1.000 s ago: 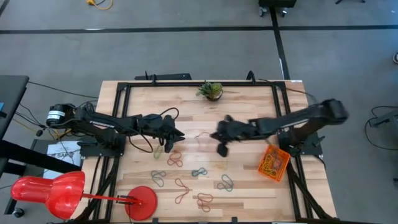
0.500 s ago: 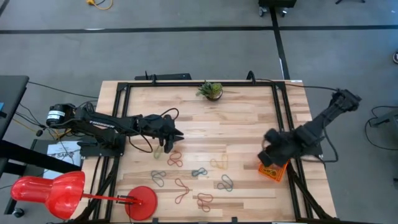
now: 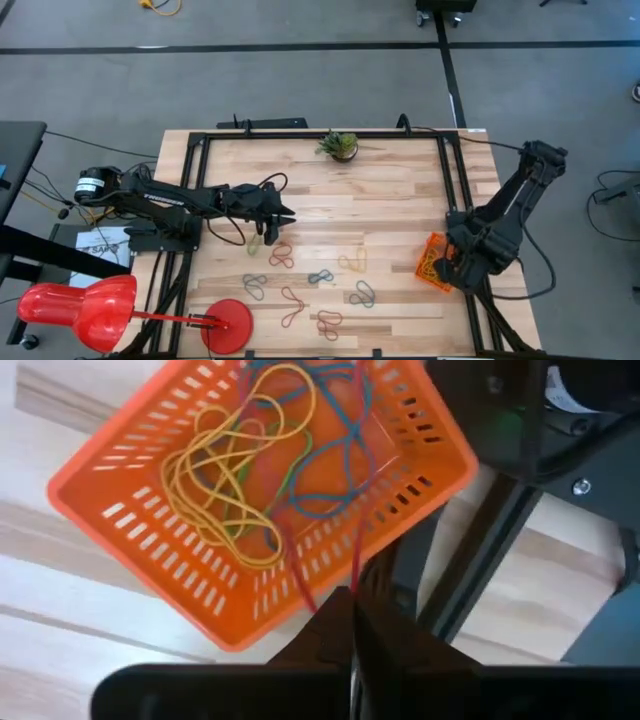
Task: Pick and place rubber bands into bin
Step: Put the red rubber band into the orange basket
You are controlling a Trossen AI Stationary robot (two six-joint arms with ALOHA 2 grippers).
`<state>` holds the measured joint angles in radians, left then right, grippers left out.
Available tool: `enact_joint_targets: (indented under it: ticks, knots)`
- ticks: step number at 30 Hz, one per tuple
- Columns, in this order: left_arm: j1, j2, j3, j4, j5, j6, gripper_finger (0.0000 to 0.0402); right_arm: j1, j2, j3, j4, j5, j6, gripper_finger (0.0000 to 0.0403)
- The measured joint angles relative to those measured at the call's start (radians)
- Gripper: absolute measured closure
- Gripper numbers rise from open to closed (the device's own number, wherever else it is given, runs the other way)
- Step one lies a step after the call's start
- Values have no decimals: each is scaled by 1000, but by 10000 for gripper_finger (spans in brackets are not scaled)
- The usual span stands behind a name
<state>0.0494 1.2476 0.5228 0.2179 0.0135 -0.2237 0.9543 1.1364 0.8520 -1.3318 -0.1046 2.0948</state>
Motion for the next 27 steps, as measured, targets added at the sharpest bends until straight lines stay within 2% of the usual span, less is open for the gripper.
enact_joint_targets:
  ticks: [7,9,13,21,23,27]
  knots:
    - [0,0,0,-2,0,0,306,-1,50,0,35,15,-41,402]
    - [0,0,0,-2,0,-1,306,-1,56,0,24,80,-54,402]
    - [0,0,0,7,-1,-1,306,-1,54,0,15,287,-109,402]
    - [0,0,0,9,-2,-3,306,-52,53,0,-163,594,-145,402]
    - [0,0,0,8,-2,-3,306,-63,52,5,-152,632,-194,402]
    - [0,0,0,8,-3,-3,306,-64,53,60,-99,621,-301,402]
